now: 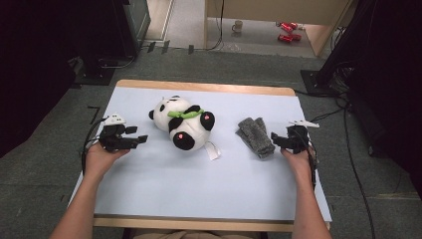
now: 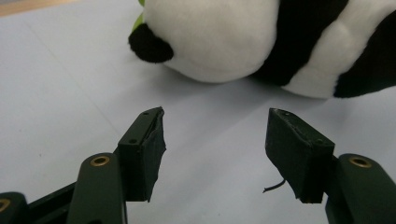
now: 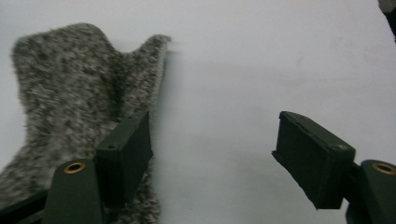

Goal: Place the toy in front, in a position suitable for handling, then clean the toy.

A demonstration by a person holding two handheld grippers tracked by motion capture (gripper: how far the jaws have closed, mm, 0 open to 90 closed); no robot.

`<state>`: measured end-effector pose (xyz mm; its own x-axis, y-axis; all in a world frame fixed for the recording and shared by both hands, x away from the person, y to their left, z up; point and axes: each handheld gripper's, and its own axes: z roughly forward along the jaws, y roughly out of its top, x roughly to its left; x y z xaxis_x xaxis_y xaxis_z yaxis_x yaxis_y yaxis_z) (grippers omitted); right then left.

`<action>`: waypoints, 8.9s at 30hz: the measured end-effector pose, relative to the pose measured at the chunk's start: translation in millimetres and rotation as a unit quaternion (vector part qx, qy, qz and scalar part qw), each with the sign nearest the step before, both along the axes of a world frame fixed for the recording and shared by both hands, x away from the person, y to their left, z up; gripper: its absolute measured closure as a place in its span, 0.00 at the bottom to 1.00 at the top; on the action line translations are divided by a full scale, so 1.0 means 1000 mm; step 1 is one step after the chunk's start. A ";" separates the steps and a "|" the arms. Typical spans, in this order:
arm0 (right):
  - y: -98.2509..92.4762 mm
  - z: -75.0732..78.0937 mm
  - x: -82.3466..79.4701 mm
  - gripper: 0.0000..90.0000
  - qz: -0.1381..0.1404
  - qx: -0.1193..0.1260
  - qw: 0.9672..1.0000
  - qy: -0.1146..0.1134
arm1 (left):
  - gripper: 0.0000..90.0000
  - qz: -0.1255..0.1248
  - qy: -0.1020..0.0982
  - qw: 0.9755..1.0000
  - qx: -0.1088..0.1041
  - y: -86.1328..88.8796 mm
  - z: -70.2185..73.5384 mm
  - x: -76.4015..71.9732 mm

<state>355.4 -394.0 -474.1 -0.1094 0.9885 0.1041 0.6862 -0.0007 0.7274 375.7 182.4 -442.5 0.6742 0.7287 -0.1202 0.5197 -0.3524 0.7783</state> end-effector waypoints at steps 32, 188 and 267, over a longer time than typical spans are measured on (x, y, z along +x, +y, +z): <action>0.033 0.018 -0.020 0.35 0.058 0.001 0.998 -0.001 | 0.50 -0.084 -0.032 0.996 -0.028 -0.068 0.032 0.024; 0.141 0.129 0.042 0.79 0.234 0.053 0.970 0.041 | 0.32 -0.063 0.017 0.997 -0.040 -0.084 -0.001 -0.037; 0.262 0.070 0.088 0.82 0.285 0.006 0.939 0.191 | 0.47 -0.048 0.027 0.995 -0.082 -0.077 -0.006 -0.041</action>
